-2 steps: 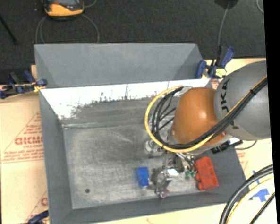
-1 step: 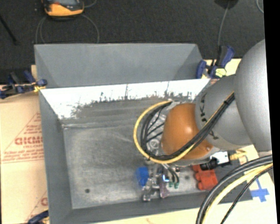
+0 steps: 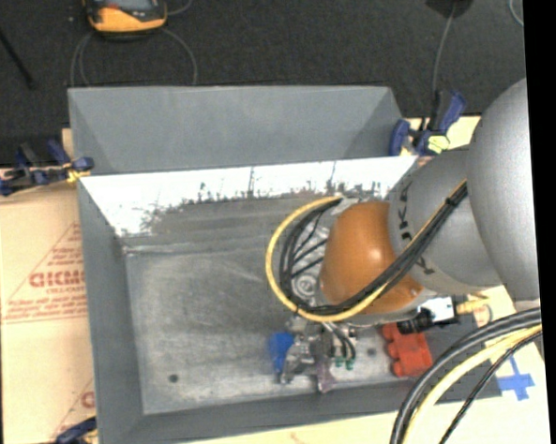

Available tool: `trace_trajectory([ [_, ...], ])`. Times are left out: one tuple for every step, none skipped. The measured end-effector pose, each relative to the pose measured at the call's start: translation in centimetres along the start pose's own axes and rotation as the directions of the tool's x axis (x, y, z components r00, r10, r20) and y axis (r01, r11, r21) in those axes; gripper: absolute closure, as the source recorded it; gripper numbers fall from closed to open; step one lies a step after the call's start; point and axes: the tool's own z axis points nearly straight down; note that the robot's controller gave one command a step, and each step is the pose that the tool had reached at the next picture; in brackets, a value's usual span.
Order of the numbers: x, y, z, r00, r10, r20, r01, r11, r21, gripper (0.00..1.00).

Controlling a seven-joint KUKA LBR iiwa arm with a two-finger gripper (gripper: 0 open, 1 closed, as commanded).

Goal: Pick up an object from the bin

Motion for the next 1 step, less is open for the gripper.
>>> trace_trajectory([
  [-0.59,-0.95,-14.49,0.976,-0.217,-0.011,0.217,0.976,0.001,1.00],
])
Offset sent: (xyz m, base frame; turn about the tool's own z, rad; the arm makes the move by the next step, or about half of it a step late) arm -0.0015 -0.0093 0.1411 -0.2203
